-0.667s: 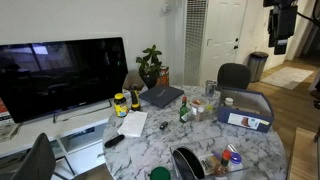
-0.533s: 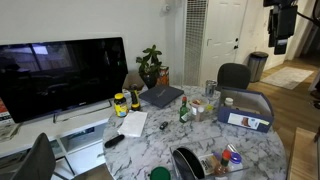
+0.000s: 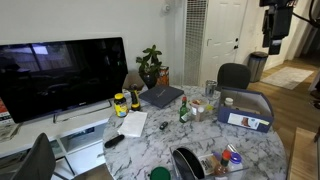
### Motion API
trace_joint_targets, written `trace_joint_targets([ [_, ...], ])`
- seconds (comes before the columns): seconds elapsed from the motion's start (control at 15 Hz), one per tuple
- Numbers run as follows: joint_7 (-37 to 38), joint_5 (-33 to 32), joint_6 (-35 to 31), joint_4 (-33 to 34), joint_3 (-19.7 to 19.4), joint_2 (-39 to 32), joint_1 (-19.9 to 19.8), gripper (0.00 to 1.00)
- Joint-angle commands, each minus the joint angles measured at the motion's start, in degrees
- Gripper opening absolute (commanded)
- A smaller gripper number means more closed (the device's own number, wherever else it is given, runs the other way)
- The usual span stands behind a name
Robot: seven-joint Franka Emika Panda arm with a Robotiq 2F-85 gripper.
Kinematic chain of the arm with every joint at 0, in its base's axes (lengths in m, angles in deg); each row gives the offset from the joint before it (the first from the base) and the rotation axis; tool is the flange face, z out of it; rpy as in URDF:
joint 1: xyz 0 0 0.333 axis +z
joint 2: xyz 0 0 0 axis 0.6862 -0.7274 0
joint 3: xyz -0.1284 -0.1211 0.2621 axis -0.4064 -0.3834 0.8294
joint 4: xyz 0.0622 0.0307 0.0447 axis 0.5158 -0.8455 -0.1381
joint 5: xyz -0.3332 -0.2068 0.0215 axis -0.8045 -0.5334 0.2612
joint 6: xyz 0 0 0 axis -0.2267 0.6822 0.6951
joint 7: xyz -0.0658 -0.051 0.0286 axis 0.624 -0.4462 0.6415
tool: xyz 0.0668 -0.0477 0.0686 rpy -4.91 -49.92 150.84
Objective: Put the green bottle in the box
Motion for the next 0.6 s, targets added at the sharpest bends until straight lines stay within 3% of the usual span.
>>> trace_joint_targets([
  [0.0, -4.6, -2.2, -10.9, 0.6, 1.7, -8.7, 2.5, 1.0],
  [0.2, -7.2, -3.3, -19.1, 0.9, 2.8, -18.1, 3.3, 1.0],
  [0.33, -8.3, -3.3, -18.4, 3.1, 2.6, -24.9, 3.2, 1.0],
  [0.4, -6.5, -2.2, -18.6, 0.3, 2.5, -18.7, 3.3, 1.0],
  [0.53, -7.3, -2.4, -19.0, 1.6, 2.5, -24.1, 3.1, 1.0],
])
